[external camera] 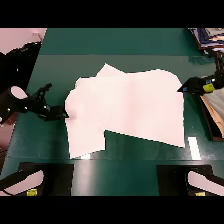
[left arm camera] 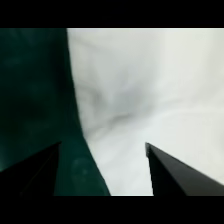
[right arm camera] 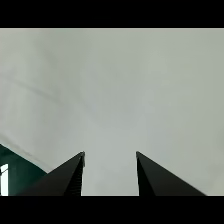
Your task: Fold the shirts.
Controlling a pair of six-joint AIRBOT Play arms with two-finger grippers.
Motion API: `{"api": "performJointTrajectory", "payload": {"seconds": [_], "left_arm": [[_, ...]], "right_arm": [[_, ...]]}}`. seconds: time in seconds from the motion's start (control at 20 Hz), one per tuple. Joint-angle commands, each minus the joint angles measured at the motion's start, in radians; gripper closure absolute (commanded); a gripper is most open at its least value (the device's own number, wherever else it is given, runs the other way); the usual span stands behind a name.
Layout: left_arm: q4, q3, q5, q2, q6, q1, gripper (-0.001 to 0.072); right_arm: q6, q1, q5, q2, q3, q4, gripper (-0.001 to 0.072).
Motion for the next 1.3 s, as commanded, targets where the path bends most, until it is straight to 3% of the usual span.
{"api": "performJointTrajectory", "payload": {"seconds": [0.0,0.4,0.45,0.55,0.65,0.9,1.25], "left_arm": [[-0.107,-0.085,0.107,0.014,0.044,0.006,0.0088],[-0.107,-0.089,0.181,0.014,0.039,-0.069,0.0092],[-0.108,-0.088,0.188,0.014,0.03,-0.076,0.0252],[-0.11,-0.087,0.185,0.014,0.03,-0.076,0.0684],[-0.109,-0.07,0.156,0.016,0.031,-0.076,0.0684],[-0.107,-0.008,0.117,0.073,0.042,-0.076,0.0684],[-0.107,-0.006,0.118,0.087,0.041,-0.076,0.0683]], "right_arm": [[-0.01,-0.024,0.002,0.1,-0.136,0.049,0.0337],[-0.009,-0.154,-0.031,0.309,-0.312,0.049,0.0337],[-0.009,-0.183,-0.026,0.325,-0.322,0.049,0.0337],[-0.009,-0.262,0.006,0.349,-0.349,0.047,0.0337],[-0.01,-0.349,0.022,0.362,-0.404,0.023,0.0337],[-0.009,-0.476,0.019,0.367,-0.619,-0.24,0.0321],[-0.01,-0.491,-0.055,0.225,-0.773,-0.178,0.0325]]}}
